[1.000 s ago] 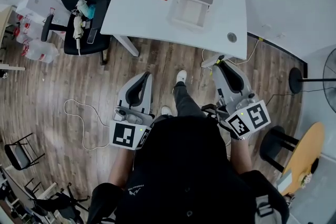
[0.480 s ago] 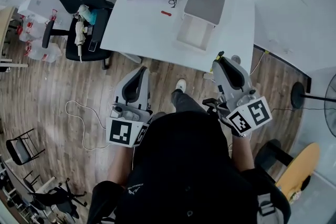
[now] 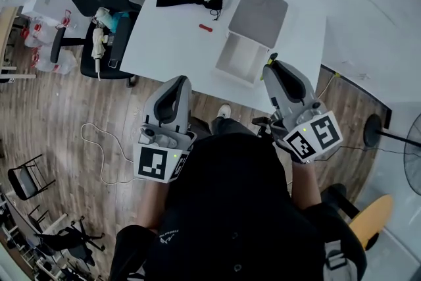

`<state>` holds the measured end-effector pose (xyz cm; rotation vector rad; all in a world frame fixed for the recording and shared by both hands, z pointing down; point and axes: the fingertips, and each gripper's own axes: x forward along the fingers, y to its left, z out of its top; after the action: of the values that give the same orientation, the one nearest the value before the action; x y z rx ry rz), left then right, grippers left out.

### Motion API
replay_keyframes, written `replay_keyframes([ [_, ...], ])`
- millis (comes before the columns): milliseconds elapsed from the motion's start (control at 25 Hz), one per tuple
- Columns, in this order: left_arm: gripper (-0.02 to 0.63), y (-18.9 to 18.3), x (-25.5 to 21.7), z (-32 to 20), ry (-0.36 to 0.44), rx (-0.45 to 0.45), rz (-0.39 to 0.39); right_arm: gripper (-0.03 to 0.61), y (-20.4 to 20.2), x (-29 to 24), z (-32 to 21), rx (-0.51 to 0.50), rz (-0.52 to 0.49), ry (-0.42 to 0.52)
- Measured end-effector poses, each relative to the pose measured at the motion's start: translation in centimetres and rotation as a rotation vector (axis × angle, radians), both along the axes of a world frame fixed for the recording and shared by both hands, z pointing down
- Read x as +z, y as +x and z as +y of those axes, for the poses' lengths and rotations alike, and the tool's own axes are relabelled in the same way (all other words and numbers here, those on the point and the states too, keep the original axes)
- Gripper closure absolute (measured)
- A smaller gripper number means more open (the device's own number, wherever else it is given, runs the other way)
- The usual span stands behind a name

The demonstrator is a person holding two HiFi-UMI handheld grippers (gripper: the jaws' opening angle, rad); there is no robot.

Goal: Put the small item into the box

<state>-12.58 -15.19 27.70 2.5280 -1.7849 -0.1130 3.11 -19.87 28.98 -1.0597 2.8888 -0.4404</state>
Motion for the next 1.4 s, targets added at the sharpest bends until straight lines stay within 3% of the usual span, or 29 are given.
replay_keyframes([
  [400, 0.609, 2.9, 1.3, -5.1, -0.028, 0.157, -0.006, 0.509, 2.4, 0.8, -2.6, 0.11, 0.029, -0.01],
  [720, 0.609, 5.0, 2.5, -10.2, -0.07, 0.393, 0.013, 0.509, 3.1, 2.9, -4.9, 0.295, 0.083, -0.085],
  [960, 0.609, 4.5, 2.7, -13.9, -0.072, 0.51, 0.016, 0.509, 1.8, 4.1, -6.5, 0.389, 0.11, -0.129],
  [1400, 0.609, 3.9, 3.5, -17.0, -0.116, 0.637, 0.055, 0.509, -1.8, 9.7, -9.6, 0.387, 0.261, -0.264],
])
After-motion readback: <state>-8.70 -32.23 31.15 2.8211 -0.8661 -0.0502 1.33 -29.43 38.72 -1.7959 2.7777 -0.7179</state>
